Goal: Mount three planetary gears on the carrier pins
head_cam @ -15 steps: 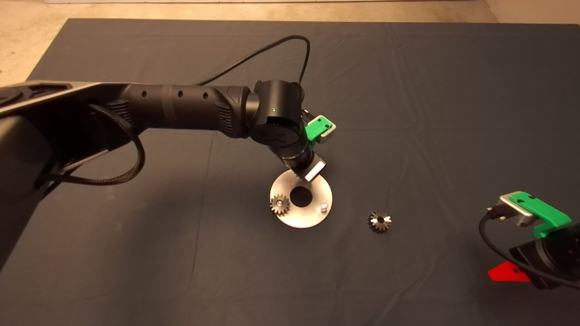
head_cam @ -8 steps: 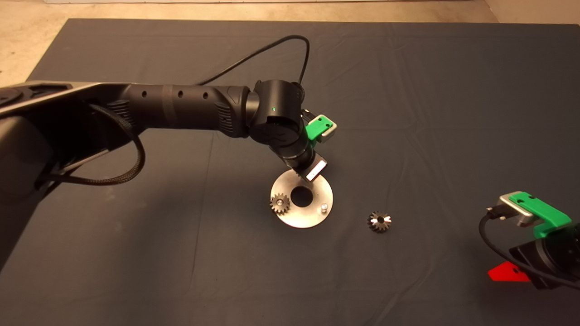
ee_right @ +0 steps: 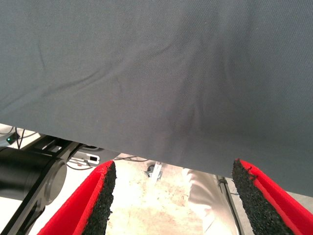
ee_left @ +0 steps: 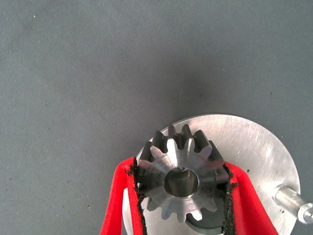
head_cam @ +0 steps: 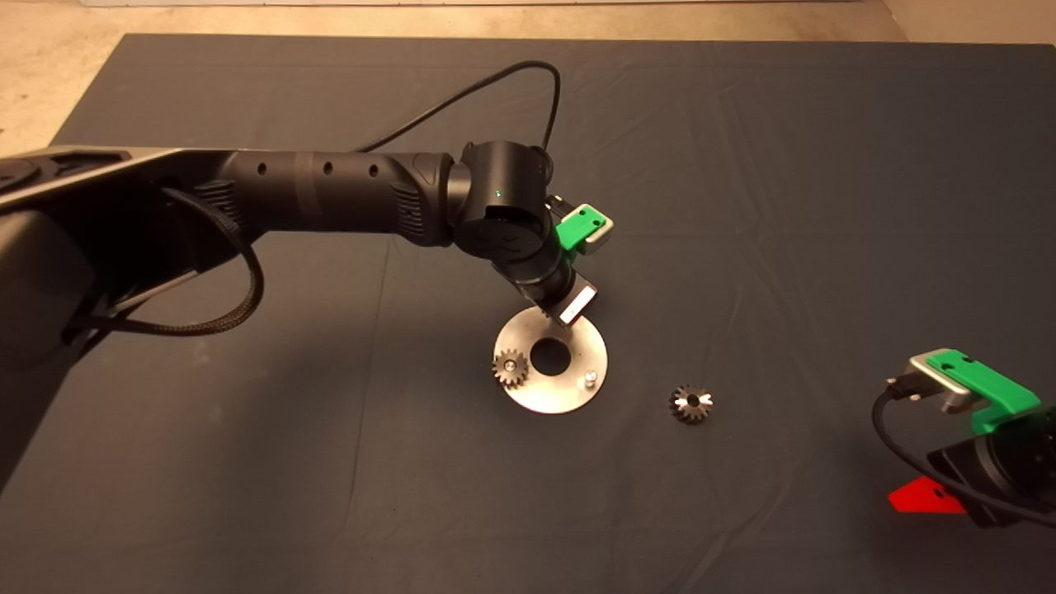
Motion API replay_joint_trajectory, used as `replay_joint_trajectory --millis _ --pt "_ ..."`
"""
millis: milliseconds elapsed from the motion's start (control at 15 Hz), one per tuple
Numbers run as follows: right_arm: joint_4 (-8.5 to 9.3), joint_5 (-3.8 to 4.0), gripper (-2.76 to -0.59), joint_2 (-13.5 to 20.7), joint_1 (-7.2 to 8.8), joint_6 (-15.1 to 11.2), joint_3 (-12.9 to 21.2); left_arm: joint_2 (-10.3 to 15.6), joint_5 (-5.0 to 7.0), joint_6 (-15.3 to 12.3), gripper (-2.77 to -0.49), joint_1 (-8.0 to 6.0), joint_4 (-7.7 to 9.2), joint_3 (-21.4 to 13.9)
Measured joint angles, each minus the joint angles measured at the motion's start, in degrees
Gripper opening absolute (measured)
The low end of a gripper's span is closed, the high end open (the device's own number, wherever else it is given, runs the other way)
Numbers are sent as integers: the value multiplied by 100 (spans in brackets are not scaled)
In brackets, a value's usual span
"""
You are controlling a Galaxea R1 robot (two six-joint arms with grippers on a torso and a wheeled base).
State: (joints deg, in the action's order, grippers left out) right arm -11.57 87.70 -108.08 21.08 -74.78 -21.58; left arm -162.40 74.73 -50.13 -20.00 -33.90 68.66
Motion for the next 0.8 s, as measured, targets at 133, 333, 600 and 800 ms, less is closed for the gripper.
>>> replay_joint_trajectory --millis 133,333,600,800 --pt "0 0 -161 0 0 0 0 0 -4 -26 -269 1 -1 0" --pt "0 0 -161 0 0 0 0 2 -9 -48 -269 2 -2 0" --pt "0 0 -161 0 0 0 0 0 -9 -45 -269 2 -5 0" --pt "0 0 -161 0 0 0 0 0 -9 -44 -269 5 -5 0"
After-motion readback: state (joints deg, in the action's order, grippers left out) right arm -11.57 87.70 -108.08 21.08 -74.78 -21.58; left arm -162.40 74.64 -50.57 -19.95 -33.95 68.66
